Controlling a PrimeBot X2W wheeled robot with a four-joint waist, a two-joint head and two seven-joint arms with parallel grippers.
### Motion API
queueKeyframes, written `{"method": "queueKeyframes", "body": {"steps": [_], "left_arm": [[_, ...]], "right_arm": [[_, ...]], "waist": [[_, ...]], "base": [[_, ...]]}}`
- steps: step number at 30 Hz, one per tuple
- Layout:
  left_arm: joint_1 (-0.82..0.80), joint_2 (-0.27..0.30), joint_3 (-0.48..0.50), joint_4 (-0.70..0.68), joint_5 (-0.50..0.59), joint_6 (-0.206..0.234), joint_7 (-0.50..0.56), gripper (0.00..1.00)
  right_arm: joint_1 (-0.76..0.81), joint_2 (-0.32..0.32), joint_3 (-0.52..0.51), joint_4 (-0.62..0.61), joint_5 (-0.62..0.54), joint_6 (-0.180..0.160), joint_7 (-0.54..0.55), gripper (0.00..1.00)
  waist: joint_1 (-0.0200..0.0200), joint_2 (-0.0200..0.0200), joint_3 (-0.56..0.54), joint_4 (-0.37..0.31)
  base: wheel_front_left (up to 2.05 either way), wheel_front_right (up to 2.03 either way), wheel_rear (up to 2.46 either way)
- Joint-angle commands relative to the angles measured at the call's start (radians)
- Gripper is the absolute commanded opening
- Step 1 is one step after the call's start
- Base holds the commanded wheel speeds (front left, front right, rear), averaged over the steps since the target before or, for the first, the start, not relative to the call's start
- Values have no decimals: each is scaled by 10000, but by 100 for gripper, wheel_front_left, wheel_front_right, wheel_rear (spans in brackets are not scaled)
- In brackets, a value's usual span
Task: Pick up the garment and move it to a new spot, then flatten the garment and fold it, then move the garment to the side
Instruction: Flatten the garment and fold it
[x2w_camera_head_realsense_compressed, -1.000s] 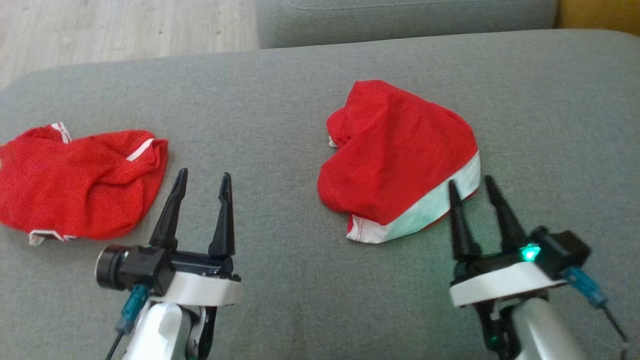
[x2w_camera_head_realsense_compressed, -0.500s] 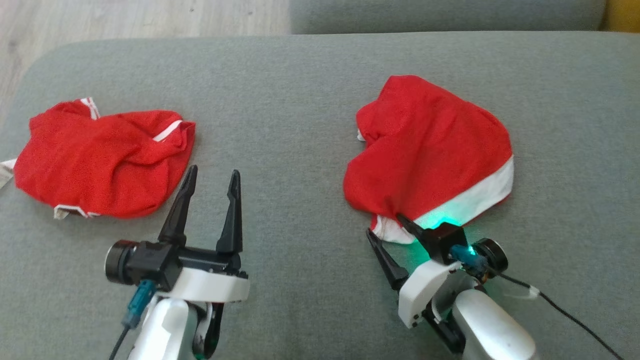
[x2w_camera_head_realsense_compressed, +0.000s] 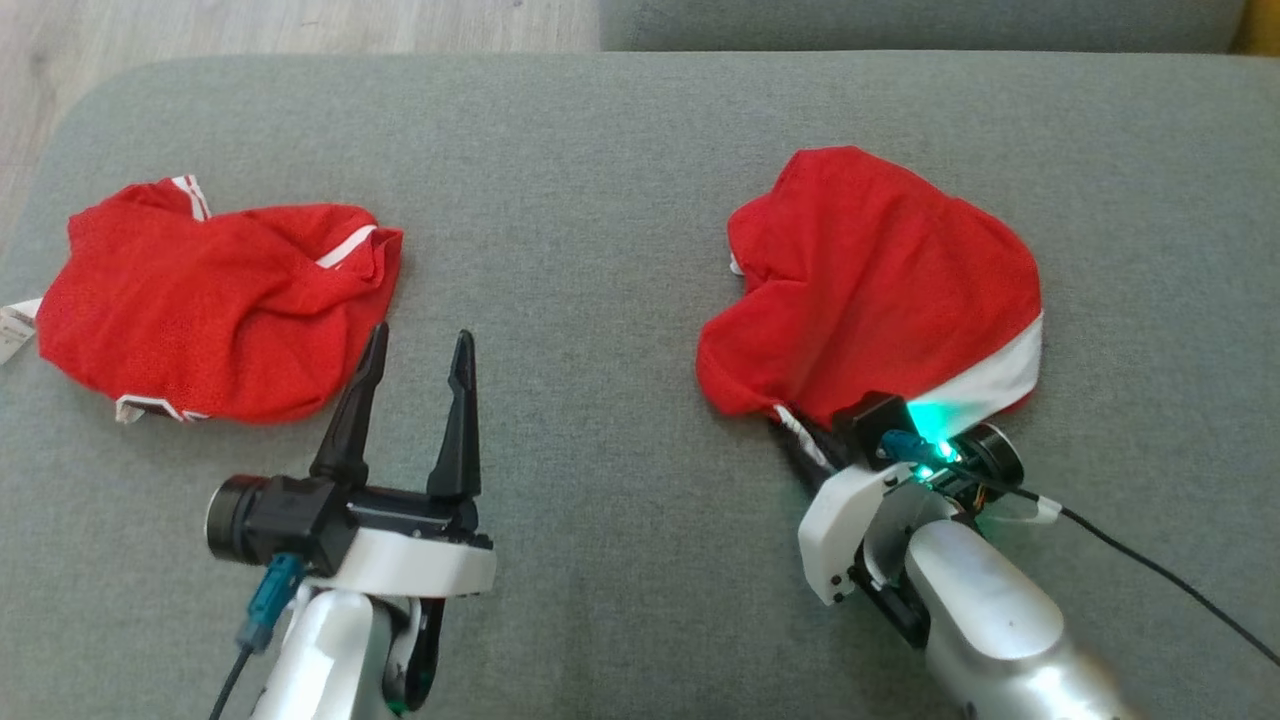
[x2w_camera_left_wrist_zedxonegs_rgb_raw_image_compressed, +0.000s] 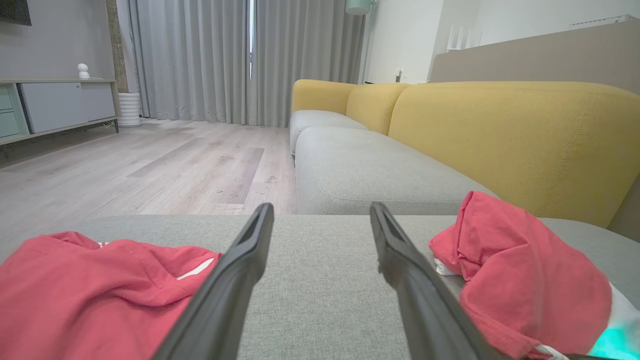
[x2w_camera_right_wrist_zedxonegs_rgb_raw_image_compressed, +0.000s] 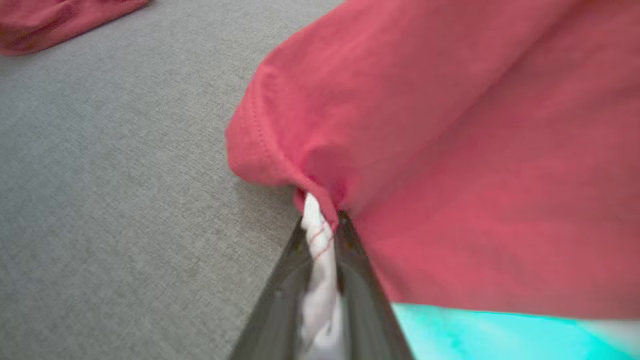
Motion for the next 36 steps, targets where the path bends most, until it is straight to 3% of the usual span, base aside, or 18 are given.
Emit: {"method": "queueKeyframes", "body": {"steps": [1, 16, 22, 26, 29, 36], "left_arm": [[-432, 7, 412, -261, 98, -13, -51, 100], [-303, -9, 555, -425, -271, 152, -51, 100], [-35, -9, 520, -427, -438, 253, -51, 100], [157, -10, 659, -499, -489, 315, -51, 100], [254, -10, 801, -584, -485, 347, -51, 100], [301, -10, 940, -697, -483, 328, -51, 100]], "right_arm": [[153, 21, 270, 189, 91, 67, -35, 0], [-1823, 21, 21, -1443, 1449, 67, -1526, 0], [-3561, 21, 85, -2933, 3129, 67, -2043, 0], [-4477, 21, -1056, -3689, 4111, 67, -2231, 0], [-4621, 21, -2629, -4027, 4171, 67, -2248, 0], [-3097, 17, -4641, -2230, 2794, 67, -2145, 0]], "waist": [[0, -1, -24, -44], [0, -1, -514, -35], [0, -1, -896, 151], [0, -1, -1062, 128], [0, -1, -1075, -9], [0, -1, -958, -461]], "base": [[0, 0, 0], [0, 0, 0], [0, 0, 0], [0, 0, 0], [0, 0, 0], [0, 0, 0]]}}
